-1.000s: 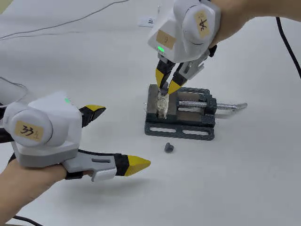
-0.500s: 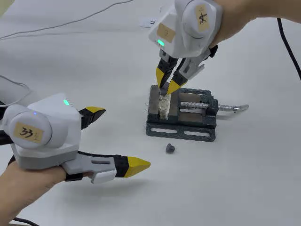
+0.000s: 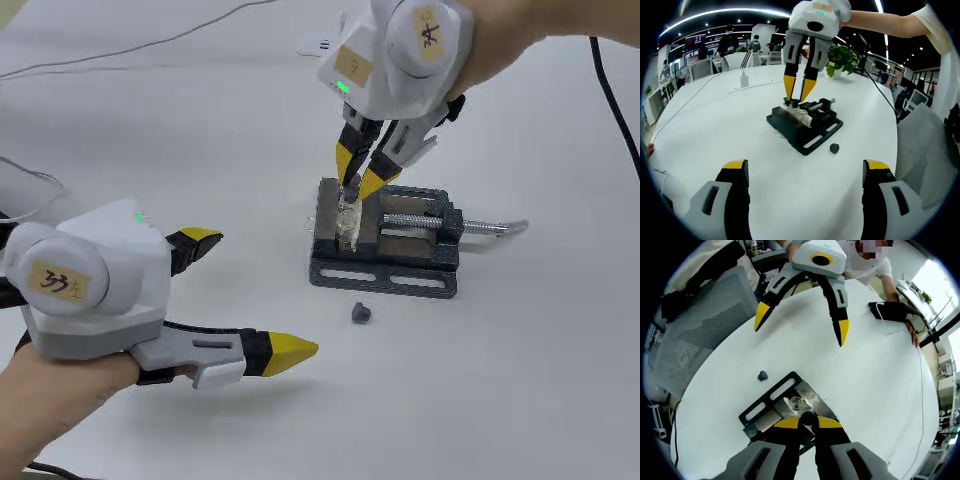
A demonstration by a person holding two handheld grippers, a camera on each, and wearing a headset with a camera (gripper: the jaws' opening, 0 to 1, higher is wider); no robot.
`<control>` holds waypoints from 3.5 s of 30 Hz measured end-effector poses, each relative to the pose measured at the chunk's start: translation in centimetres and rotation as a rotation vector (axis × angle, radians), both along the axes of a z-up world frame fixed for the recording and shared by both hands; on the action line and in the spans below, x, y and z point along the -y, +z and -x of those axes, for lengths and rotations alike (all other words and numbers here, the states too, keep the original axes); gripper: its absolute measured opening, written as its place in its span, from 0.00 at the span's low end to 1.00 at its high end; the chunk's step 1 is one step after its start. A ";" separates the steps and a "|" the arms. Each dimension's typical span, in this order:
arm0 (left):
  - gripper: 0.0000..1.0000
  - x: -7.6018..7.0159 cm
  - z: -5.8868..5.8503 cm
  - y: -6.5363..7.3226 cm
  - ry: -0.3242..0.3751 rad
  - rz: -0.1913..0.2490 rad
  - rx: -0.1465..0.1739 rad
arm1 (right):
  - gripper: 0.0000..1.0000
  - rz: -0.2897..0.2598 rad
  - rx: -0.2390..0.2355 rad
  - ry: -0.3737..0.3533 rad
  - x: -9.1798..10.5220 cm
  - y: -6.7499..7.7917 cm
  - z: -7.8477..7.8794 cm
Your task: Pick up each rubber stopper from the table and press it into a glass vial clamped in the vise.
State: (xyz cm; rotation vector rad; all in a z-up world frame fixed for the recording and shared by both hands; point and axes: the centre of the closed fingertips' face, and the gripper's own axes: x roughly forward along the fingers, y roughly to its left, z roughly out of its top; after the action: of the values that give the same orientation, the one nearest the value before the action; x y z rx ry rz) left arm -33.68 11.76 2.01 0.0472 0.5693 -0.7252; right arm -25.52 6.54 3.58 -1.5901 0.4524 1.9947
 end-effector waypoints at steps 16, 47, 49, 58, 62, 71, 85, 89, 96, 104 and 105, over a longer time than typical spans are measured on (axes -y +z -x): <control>0.93 -0.3 -0.1 -0.3 0.011 0.008 -0.001 | 0.04 0.032 0.053 -0.101 0.0 -0.2 -0.2; 0.93 0.0 -0.1 0.2 0.016 0.011 0.008 | 0.06 0.004 -0.031 -0.328 -0.3 -0.3 -0.6; 0.93 0.2 -0.1 0.2 0.014 0.012 0.008 | 0.06 0.001 -0.023 -0.312 -0.4 -0.3 -0.7; 0.92 0.4 -0.1 0.2 0.009 0.013 0.006 | 0.08 -0.011 -0.013 -0.300 -0.2 -0.3 -0.6; 0.92 0.2 -0.1 0.1 0.011 0.013 0.004 | 0.11 -0.019 -0.010 -0.296 -0.2 -0.3 -0.5; 0.92 0.2 -0.3 0.3 0.017 0.016 0.008 | 0.07 -0.075 -0.093 -0.377 -0.9 1.6 -0.4; 0.92 -0.2 -0.3 0.0 0.028 0.024 0.005 | 0.00 -0.033 -0.133 -0.441 0.2 1.0 -0.2; 0.92 -0.3 -0.1 -0.1 0.031 0.025 0.001 | 0.00 -0.029 -0.142 -0.449 -0.1 0.9 -0.1; 0.92 -0.4 -0.1 -0.2 0.038 0.026 -0.002 | 0.00 -0.014 -0.148 -0.447 -0.2 0.6 0.0; 0.92 -0.3 0.1 -0.4 0.039 0.031 -0.007 | 0.00 0.041 -0.174 -0.491 -0.3 0.5 -0.3; 0.91 -0.3 0.1 -0.4 0.038 0.032 -0.008 | 0.00 0.050 -0.179 -0.502 -0.3 0.5 -0.2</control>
State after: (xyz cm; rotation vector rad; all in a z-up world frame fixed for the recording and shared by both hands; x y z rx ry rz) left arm -33.81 12.05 1.63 0.0038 0.5644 -0.6974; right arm -25.28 6.87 4.08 -1.1774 0.8808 1.7449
